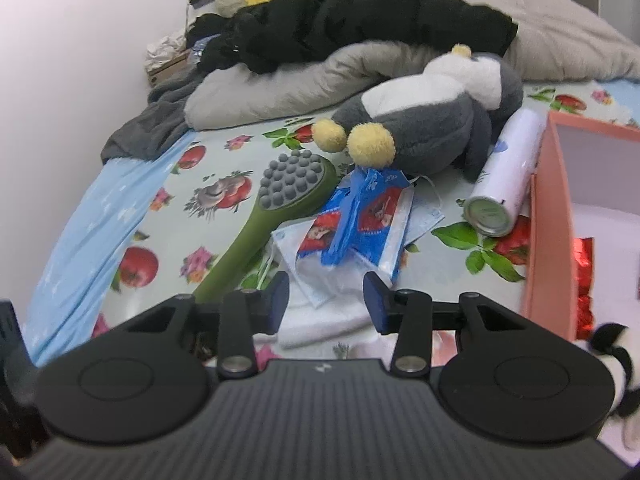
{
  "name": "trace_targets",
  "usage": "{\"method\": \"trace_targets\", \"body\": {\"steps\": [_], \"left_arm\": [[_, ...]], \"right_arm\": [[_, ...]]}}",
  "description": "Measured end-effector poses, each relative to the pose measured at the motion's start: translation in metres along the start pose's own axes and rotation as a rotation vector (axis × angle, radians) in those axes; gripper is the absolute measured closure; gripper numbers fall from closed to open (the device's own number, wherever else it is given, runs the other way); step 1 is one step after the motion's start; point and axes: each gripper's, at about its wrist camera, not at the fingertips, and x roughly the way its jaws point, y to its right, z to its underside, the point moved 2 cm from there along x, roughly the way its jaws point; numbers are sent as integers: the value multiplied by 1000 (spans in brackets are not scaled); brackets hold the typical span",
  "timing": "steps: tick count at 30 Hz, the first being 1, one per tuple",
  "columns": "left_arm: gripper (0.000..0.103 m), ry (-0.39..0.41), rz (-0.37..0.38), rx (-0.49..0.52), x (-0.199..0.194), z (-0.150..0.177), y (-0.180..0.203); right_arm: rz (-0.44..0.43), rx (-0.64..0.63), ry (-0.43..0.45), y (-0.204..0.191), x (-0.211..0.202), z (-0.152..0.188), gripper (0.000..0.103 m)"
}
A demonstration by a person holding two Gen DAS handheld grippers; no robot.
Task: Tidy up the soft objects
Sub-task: 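Lower both tools onto the blue packet and close them on it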
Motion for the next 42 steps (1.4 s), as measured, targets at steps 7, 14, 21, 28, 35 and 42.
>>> {"method": "trace_targets", "body": {"steps": [7, 14, 21, 28, 35, 42], "left_arm": [[78, -24, 32, -30, 47, -5, -11], [87, -34, 43, -57, 77, -10, -21], [87, -58, 32, -81, 93, -8, -24], [87, -52, 34, -101, 96, -7, -26], [100, -17, 24, -96, 94, -8, -21], [103, 39, 24, -52, 66, -12, -1]], "right_arm": [[-13, 38, -41, 8, 48, -19, 62], [-3, 90, -66, 21, 87, -34, 63], [-17, 128, -125, 27, 111, -33, 76], [-3, 93, -98, 26, 103, -31, 93], [23, 51, -68, 27, 85, -29, 95], [35, 6, -29, 21, 53, -24, 96]]}}
